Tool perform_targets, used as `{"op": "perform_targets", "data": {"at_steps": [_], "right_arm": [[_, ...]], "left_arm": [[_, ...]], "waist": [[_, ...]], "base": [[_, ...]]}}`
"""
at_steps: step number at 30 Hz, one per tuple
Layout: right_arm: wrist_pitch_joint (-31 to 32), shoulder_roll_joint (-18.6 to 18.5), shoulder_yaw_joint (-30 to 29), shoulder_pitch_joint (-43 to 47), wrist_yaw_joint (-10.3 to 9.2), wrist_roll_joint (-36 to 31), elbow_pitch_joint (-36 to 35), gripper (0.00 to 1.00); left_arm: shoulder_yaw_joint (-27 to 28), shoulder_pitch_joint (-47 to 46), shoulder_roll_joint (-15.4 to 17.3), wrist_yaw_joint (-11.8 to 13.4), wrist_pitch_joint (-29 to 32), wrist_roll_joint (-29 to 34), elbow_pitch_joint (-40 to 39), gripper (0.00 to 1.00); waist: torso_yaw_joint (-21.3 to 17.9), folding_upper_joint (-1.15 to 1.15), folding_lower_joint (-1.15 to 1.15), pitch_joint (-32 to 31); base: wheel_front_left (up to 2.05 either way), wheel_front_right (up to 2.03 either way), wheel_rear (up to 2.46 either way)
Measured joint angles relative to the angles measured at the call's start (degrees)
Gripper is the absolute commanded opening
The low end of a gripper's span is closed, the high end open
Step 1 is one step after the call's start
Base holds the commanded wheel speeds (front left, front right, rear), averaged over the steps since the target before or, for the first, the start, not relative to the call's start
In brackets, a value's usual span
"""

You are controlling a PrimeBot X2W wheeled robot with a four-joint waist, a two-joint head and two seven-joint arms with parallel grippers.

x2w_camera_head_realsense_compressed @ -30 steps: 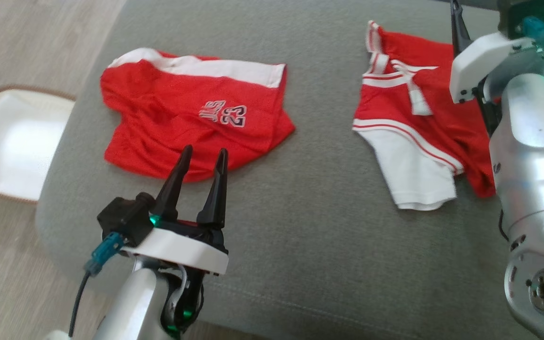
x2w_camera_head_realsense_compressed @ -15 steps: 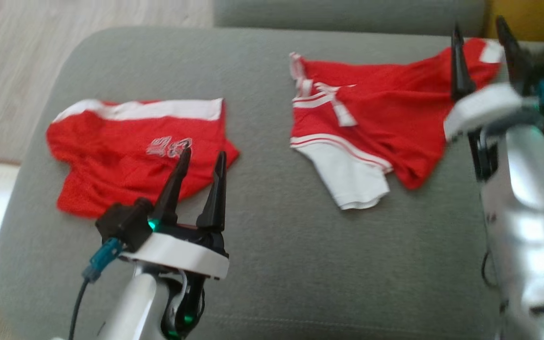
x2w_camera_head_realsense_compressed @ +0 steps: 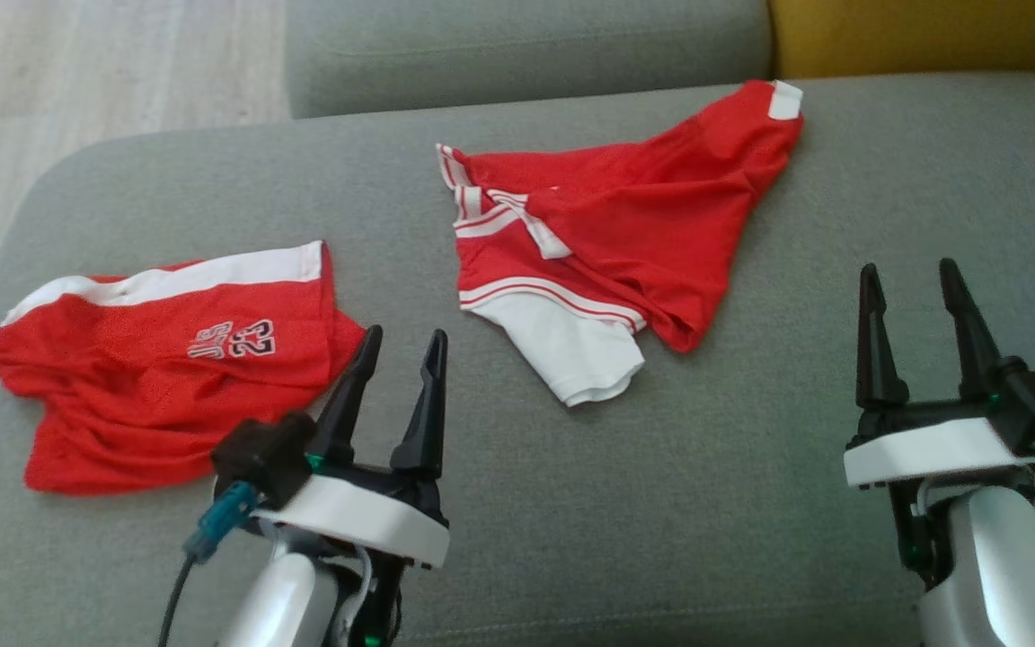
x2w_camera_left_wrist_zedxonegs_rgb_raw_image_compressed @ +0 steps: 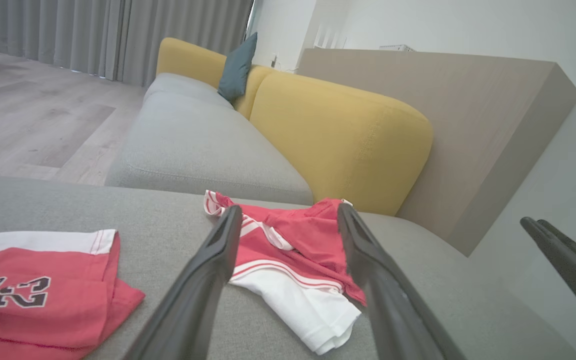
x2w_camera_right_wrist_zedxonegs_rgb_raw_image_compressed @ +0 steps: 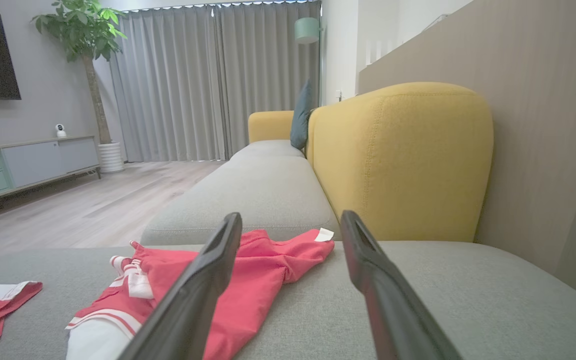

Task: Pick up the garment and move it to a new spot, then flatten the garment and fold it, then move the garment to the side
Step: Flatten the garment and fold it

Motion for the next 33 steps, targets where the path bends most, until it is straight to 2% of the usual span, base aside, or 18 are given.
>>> {"op": "perform_targets", "data": {"at_steps": [5,9,13,19,23,33], "right_arm": [[0.37,0.1,0.34,0.51,0.0,0.7,-3.66,1.0],[0.87,0.11,0.76,0.45,0.0,0.7,-5.1,1.0],[1.29,0.12,1.26,0.38,0.0,1.02,-5.55,1.0],[1.3,0.13,1.58,0.19,0.0,1.12,-6.34,1.0],[1.29,0.13,1.54,-0.92,0.0,1.37,-6.5,1.0],[1.2,0.13,2.15,-2.09,0.0,2.56,-6.93,1.0]], "left_arm": [[-2.18,-0.6,0.02,-0.08,-0.09,-0.01,2.64,1.0],[-6.67,-3.28,0.01,0.09,-0.09,-0.49,9.49,1.0],[-11.01,-7.64,0.02,2.15,0.93,-4.38,18.22,1.0],[-14.72,-14.2,-0.02,4.97,2.96,-11.27,26.54,1.0],[-16.61,-17.54,-0.05,5.59,3.46,-15.44,30.32,1.0],[-20.45,-22.58,-0.13,5.81,3.36,-21.27,37.31,1.0]], "waist": [[-1.94,0.0,0.0,1.33],[-3.65,0.0,0.0,2.55],[-5.44,0.0,0.0,3.69],[-7.77,0.0,0.0,5.6],[-9.01,0.0,0.0,6.95],[-12.33,0.0,0.0,9.3]], "base": [[0.0,0.0,0.0],[0.0,0.0,0.0],[0.0,0.0,0.0],[0.0,0.0,0.0],[0.0,0.0,0.0],[0.0,0.0,0.0]]}}
